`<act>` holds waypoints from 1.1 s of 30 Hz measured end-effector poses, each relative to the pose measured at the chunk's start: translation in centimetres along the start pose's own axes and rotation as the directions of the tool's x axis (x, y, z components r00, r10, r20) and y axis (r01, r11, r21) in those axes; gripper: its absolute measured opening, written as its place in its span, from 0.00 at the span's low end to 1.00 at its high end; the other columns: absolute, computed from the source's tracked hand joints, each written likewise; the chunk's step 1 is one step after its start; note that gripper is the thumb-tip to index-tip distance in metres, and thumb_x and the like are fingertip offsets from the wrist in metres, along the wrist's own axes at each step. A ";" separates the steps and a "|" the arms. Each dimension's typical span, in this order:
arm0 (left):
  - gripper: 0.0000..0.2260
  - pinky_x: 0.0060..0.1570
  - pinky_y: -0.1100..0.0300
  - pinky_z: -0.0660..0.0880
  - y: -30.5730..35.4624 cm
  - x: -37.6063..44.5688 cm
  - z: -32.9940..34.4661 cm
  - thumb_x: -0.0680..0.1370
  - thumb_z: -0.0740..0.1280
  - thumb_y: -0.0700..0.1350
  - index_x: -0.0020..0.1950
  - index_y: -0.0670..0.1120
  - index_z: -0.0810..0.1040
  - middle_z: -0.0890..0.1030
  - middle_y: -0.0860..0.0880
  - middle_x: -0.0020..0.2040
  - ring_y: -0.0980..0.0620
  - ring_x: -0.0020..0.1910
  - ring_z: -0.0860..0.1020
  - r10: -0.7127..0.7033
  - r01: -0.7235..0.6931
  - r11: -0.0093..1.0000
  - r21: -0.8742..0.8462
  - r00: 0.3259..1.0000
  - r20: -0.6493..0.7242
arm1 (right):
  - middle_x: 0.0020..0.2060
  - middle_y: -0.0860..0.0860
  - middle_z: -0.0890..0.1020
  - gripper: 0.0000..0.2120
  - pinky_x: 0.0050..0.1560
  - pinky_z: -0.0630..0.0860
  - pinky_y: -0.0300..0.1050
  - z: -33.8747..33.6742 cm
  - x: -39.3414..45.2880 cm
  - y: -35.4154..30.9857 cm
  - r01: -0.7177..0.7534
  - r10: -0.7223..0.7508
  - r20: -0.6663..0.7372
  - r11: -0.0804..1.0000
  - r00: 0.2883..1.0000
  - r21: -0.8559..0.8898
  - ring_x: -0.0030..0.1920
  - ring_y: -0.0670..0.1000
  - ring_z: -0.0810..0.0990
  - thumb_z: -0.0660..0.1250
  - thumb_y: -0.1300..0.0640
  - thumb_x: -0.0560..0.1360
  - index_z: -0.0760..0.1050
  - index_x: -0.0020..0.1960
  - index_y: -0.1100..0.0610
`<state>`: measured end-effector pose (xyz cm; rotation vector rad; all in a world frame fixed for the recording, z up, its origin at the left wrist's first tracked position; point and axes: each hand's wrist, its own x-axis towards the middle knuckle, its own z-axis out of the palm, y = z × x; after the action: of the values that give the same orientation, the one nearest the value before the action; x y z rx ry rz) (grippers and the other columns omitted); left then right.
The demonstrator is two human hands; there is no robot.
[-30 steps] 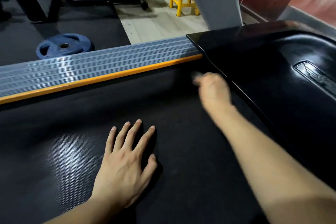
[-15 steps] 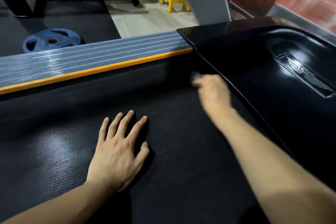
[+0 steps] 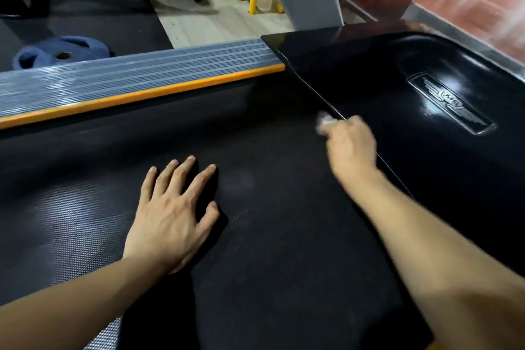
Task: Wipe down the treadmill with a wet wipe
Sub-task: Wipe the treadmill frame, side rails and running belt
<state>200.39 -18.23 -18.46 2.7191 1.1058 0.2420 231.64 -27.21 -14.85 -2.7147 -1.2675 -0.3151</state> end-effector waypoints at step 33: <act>0.30 0.79 0.43 0.48 -0.2 0.2 0.7 0.77 0.50 0.65 0.78 0.60 0.63 0.63 0.47 0.80 0.42 0.79 0.58 0.005 -0.005 1.000 0.002 0.999 -0.031 | 0.50 0.54 0.85 0.15 0.54 0.76 0.48 -3.4 -11.4 -0.1 -0.007 0.006 0.007 0.972 1.000 0.236 0.53 0.57 0.82 0.60 0.59 0.74 0.85 0.50 0.54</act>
<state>200.58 -18.02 -19.19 2.7292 1.1077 0.2855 223.97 -36.25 -14.30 -2.5201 -1.2122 -0.1445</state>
